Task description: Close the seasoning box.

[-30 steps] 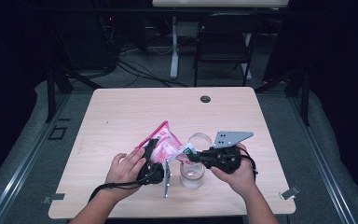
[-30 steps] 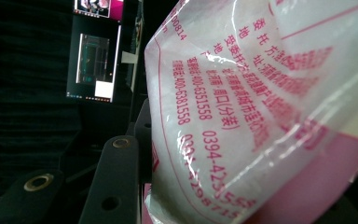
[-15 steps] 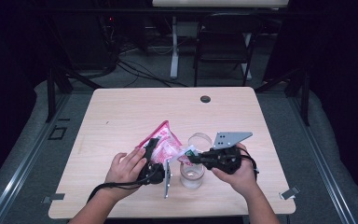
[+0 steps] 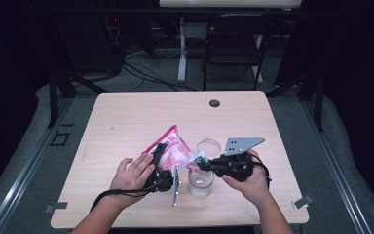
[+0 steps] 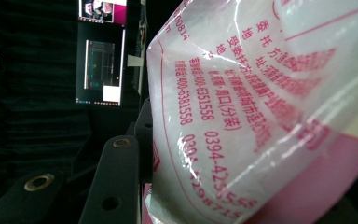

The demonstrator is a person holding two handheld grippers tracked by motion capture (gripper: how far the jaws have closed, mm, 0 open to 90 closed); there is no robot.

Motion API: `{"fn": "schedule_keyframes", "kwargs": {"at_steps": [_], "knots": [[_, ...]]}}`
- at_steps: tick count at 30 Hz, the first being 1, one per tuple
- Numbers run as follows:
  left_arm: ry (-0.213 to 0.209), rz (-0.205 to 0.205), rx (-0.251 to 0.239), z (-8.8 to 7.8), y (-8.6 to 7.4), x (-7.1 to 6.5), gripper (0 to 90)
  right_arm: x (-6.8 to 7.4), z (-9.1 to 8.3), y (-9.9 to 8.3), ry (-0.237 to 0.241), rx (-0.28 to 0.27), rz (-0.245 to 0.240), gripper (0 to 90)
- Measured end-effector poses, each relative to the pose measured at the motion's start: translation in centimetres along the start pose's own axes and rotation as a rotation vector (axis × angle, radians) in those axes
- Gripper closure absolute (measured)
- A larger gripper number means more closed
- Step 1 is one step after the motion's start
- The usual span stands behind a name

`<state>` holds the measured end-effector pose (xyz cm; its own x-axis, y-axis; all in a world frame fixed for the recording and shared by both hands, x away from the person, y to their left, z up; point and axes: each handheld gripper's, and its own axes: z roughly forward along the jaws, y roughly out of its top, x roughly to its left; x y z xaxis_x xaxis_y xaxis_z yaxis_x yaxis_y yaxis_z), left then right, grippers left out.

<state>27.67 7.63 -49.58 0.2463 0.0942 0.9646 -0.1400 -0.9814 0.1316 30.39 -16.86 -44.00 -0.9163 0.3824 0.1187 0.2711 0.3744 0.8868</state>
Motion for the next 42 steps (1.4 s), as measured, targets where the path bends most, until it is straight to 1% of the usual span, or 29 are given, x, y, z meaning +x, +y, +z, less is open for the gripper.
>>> {"fn": "schedule_keyframes", "kwargs": {"at_steps": [5,14,19,32,42], "knots": [[-0.006,0.017,0.003,-0.02,0.03,0.16,62.6,0.00,0.00,0.00,-0.002,0.001,-0.001,89.6],[-0.003,0.037,0.008,-0.08,0.16,0.35,62.7,0.01,-0.05,-0.01,-0.004,-0.001,0.000,89.6],[-0.010,0.039,0.009,-0.04,0.25,0.38,62.7,-0.08,-0.12,-0.05,-0.002,0.000,0.001,89.5],[0.004,0.073,0.006,-0.16,0.36,0.59,62.8,-0.14,-0.04,-0.18,0.004,0.002,0.003,89.5],[0.007,0.081,0.008,-0.19,0.45,0.85,62.8,-0.20,-0.08,-0.22,0.004,0.007,0.000,89.5]]}}
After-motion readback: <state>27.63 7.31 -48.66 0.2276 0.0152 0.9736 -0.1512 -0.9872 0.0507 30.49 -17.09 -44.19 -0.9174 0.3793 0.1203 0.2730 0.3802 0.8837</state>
